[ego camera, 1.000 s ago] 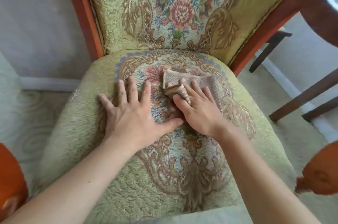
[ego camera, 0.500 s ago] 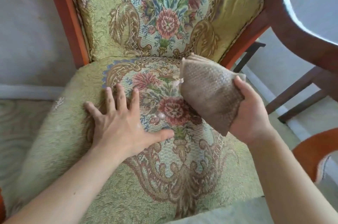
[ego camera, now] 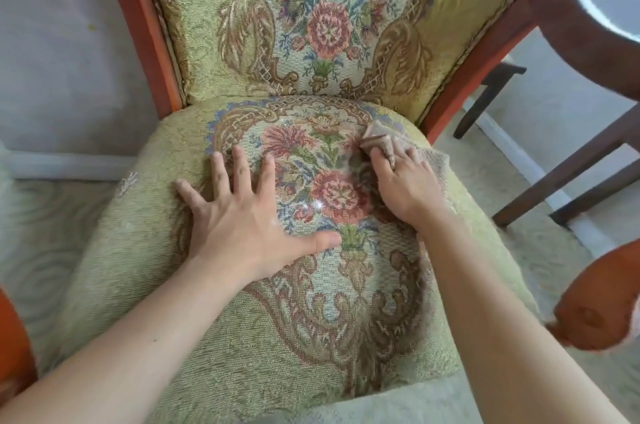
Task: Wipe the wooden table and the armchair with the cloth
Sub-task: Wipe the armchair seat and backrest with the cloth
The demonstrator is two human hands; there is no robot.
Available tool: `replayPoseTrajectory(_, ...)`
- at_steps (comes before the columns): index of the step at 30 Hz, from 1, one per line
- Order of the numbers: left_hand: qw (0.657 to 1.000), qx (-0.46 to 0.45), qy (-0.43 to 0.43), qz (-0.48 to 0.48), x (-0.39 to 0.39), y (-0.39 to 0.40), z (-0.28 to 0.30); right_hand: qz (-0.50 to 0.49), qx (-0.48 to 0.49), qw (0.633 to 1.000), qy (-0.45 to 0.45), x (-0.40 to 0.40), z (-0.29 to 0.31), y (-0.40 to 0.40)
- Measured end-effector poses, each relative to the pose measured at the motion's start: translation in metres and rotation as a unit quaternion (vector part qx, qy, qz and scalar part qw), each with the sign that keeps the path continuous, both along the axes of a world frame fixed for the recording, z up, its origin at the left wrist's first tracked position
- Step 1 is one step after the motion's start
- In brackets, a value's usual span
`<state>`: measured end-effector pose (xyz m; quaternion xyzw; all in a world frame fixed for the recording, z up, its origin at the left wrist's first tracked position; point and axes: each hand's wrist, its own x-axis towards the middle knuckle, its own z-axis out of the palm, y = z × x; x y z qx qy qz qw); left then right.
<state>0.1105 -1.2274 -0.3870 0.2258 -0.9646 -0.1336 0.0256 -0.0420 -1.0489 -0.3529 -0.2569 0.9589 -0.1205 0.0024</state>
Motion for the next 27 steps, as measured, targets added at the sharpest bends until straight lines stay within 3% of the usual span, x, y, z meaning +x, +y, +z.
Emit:
replayPoseTrajectory(7, 1.000, -0.002, 0.001, 0.001, -0.001, 0.000, 0.001, 0.080, 0.003, 0.995, -0.054, 0.005, 0.000, -0.006)
replayPoseTrajectory(16, 1.000, 0.010, -0.010, -0.020, 0.001, -0.003, 0.004, 0.242, 0.022, 0.969, -0.035, 0.063, 0.001, -0.021)
replayPoseTrajectory(27, 0.997, 0.013, -0.027, -0.069, 0.007, -0.007, 0.002, 0.236, -0.013, 0.969, -0.075, 0.098, 0.009, 0.022)
